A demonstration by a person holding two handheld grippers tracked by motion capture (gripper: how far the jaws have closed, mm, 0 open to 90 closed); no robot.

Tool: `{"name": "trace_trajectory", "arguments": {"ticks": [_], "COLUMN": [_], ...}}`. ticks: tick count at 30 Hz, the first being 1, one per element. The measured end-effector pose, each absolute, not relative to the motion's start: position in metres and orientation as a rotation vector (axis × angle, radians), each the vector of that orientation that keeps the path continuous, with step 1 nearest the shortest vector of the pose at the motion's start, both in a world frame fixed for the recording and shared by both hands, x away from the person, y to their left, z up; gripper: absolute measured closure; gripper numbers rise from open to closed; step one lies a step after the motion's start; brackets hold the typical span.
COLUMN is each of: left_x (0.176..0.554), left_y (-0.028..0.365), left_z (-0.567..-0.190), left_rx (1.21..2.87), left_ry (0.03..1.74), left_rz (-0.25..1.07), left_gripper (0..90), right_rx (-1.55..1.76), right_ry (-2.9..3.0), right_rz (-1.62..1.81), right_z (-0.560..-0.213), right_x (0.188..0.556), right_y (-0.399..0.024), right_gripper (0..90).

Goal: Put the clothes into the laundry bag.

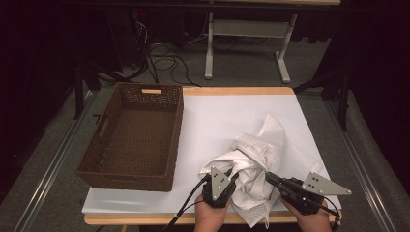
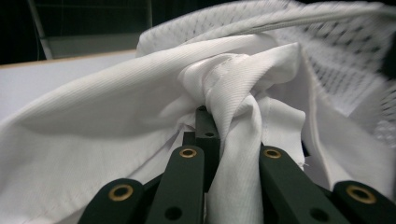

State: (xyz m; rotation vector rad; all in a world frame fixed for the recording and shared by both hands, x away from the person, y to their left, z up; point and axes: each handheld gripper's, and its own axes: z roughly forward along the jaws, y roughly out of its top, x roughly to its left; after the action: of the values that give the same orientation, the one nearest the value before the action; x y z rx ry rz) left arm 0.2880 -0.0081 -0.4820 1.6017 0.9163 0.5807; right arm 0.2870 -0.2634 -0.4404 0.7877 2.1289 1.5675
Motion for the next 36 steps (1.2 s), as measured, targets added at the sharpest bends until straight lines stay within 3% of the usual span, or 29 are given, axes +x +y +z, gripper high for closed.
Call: {"name": "trace_trajectory", "arguments": {"ticks": [15, 36], "left_x": [0.274, 0.302], "left_y": [-0.061, -0.087], "left_z": [-0.486, -0.504], "left_rx": [1.739, 1.845], "left_ry": [0.711, 0.742], "left_rz": [0.611, 0.495], "left_gripper": [85.2, 84.8], "right_rx": [0.808, 0.844], "right_ry": [2.155, 2.098], "right_rz": [1.564, 1.602], "right_z": [-0.446, -0.440], "right_x": [0.291, 0.288], "right_y": [-0.262, -0.277], "right_gripper": [90.0, 90.0]}}
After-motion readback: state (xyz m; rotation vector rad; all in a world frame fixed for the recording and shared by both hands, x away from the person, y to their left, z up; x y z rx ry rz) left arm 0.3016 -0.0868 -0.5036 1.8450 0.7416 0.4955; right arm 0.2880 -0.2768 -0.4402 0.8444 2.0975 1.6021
